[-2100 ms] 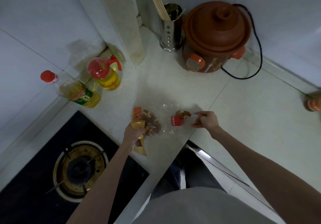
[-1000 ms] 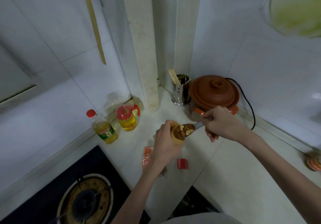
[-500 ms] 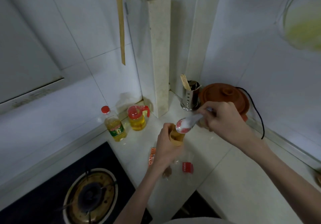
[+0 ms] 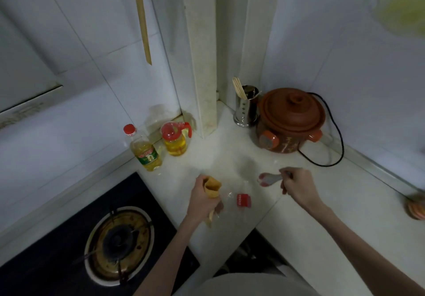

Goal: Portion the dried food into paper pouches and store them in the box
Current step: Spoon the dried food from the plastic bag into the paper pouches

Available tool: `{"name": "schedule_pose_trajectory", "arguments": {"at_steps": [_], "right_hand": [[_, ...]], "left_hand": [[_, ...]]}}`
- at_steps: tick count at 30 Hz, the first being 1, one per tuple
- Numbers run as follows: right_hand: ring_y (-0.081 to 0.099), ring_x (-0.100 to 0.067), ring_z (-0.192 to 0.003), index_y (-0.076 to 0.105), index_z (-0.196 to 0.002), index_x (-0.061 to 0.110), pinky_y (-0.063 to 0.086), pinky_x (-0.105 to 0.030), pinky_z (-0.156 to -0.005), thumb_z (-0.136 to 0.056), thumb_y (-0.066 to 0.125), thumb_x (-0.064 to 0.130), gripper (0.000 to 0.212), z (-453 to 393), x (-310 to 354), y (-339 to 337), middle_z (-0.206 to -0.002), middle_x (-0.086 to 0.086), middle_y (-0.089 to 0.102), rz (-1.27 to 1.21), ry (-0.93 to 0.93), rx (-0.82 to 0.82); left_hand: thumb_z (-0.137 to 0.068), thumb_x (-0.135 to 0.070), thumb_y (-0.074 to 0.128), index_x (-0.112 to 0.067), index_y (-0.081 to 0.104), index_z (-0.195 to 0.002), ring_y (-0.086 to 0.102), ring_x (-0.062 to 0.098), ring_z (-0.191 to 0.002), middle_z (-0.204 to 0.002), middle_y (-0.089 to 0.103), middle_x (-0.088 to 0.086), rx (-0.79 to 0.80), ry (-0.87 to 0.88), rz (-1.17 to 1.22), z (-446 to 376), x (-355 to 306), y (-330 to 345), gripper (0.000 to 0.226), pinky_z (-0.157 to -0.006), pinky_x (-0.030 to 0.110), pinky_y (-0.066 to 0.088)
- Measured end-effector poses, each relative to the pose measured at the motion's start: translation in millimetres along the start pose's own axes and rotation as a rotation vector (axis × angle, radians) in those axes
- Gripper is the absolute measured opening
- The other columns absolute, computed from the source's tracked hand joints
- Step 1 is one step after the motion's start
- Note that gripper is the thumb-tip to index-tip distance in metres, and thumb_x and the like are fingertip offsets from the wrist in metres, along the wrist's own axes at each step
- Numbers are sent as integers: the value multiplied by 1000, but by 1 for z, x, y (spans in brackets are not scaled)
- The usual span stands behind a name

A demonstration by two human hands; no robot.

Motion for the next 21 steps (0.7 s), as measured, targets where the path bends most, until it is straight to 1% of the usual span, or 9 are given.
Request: {"name": "schedule_pose_trajectory", "arguments": {"at_steps": [3, 5, 9, 12, 14, 16, 18, 19, 21], "right_hand": [[57, -7, -37, 68, -82, -6, 43, -15, -40, -88, 47, -3, 22, 7, -46, 30, -56, -16, 65, 59, 119, 78], [62, -19, -45, 67, -80, -9, 47, -23, -43, -83, 46, -6, 22, 8, -65, 44, -60, -21, 66, 90, 182, 121], [65, -33, -57, 63, -73, -10, 53, -35, -51, -73, 43, -10, 20, 2, -78, 65, -62, -22, 65, 149, 187, 152], [62, -40, -68, 62, -83, -13, 52, -52, -65, -74, 44, -10, 20, -7, -79, 80, -71, -29, 64, 161, 157, 166], [61, -43, -70, 61, -83, -13, 51, -56, -67, -76, 43, -9, 20, -14, -79, 90, -73, -31, 62, 176, 132, 178], [62, -38, -65, 61, -82, -13, 54, -51, -64, -77, 43, -9, 19, -17, -80, 98, -71, -31, 63, 157, 136, 177], [63, -25, -56, 64, -86, -13, 57, -36, -54, -80, 45, -9, 20, -15, -81, 103, -72, -25, 65, 91, 171, 181], [62, -18, -52, 67, -90, -9, 55, -24, -48, -82, 46, -8, 22, -16, -81, 104, -71, -20, 66, 43, 201, 178], [59, -9, -46, 70, -98, -2, 47, -13, -43, -86, 49, -5, 23, -15, -81, 103, -69, -12, 66, -52, 256, 138]], "left_hand": [[-67, -14, 82, -31, 51, -103, 63, 9, -79, -89, 64, -10, -28, -126, -26, 3, 44, -8, 50, -57, 9, 45], [-68, -17, 84, -30, 49, -99, 60, 9, -73, -82, 61, -12, -90, -216, -42, 5, 66, -20, 49, -51, 12, 42], [-68, -6, 82, -20, 48, -100, 56, 16, -74, -82, 58, -7, -94, -259, -87, 5, 93, -30, 48, -57, 22, 42], [-69, -1, 76, -17, 49, -101, 59, 26, -81, -85, 60, 2, -108, -303, -69, 0, 101, -33, 45, -60, 26, 45], [-70, -4, 76, -17, 48, -105, 60, 29, -85, -91, 61, 7, -73, -334, -86, -5, 101, -30, 46, -66, 30, 47], [-71, -7, 76, -19, 47, -106, 60, 29, -85, -92, 60, 6, -36, -362, -98, -5, 100, -26, 48, -64, 30, 46], [-71, -9, 78, -20, 46, -106, 58, 26, -82, -92, 58, 4, -8, -340, -110, -1, 94, -22, 49, -59, 28, 44], [-70, -10, 80, -20, 46, -105, 58, 24, -82, -92, 58, 3, -12, -312, -114, -1, 89, -21, 50, -57, 26, 43], [-68, -8, 83, -24, 49, -101, 58, 14, -81, -93, 60, -3, -28, -197, -110, -1, 74, -19, 49, -59, 14, 43]]}}
Point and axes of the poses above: each hand's wrist, its own z-axis away from the middle knuckle, its own y-axis out of the palm, x = y × z, the point moved 5 cm from there along -z, towards the middle knuckle
